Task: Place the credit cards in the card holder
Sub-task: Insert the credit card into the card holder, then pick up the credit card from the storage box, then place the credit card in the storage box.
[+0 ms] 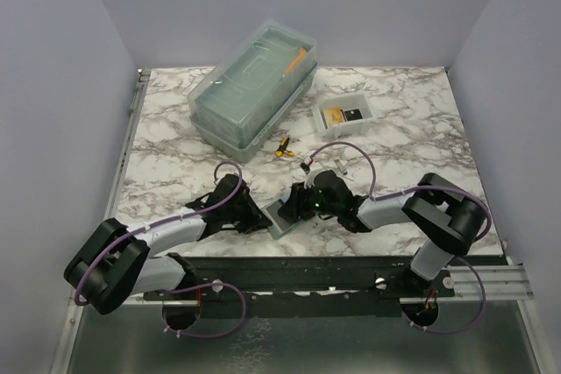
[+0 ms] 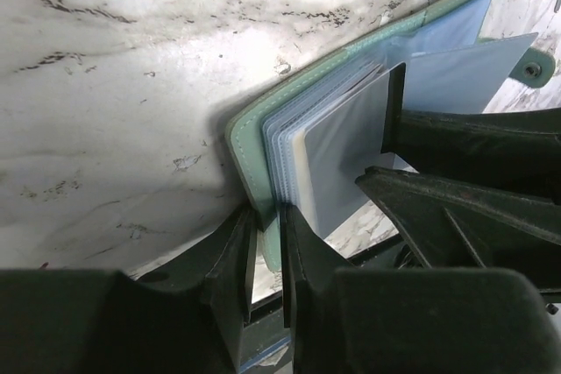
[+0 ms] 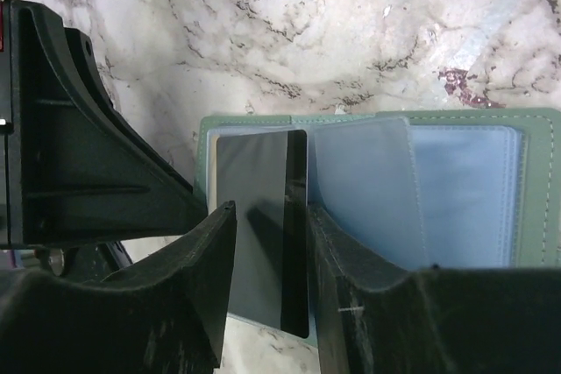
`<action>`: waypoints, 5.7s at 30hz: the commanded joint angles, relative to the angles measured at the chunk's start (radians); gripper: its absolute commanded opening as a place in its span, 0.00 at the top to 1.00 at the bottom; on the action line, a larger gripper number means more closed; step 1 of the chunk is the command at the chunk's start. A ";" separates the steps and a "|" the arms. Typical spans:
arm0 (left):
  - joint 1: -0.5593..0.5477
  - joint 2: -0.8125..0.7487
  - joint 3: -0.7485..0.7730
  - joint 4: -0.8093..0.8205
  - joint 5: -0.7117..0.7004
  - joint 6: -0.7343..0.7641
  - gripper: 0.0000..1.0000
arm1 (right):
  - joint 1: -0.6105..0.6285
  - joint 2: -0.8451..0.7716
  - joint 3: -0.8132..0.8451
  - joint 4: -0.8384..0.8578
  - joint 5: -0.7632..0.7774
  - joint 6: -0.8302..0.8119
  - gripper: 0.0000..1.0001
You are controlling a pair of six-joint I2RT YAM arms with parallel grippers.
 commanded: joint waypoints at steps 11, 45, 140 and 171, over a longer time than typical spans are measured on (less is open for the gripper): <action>-0.003 -0.041 0.019 -0.119 -0.066 0.064 0.72 | 0.013 -0.134 0.057 -0.340 0.041 0.051 0.39; 0.036 -0.144 0.137 -0.347 -0.159 0.179 0.43 | -0.102 -0.260 0.348 -0.817 0.272 -0.064 0.30; 0.032 0.840 1.457 -0.259 0.229 0.590 0.28 | -0.880 0.387 1.038 -0.597 -0.703 0.001 0.83; 0.094 1.092 1.785 -0.289 0.270 0.480 0.38 | -0.887 0.419 0.987 -0.443 -0.891 0.127 0.89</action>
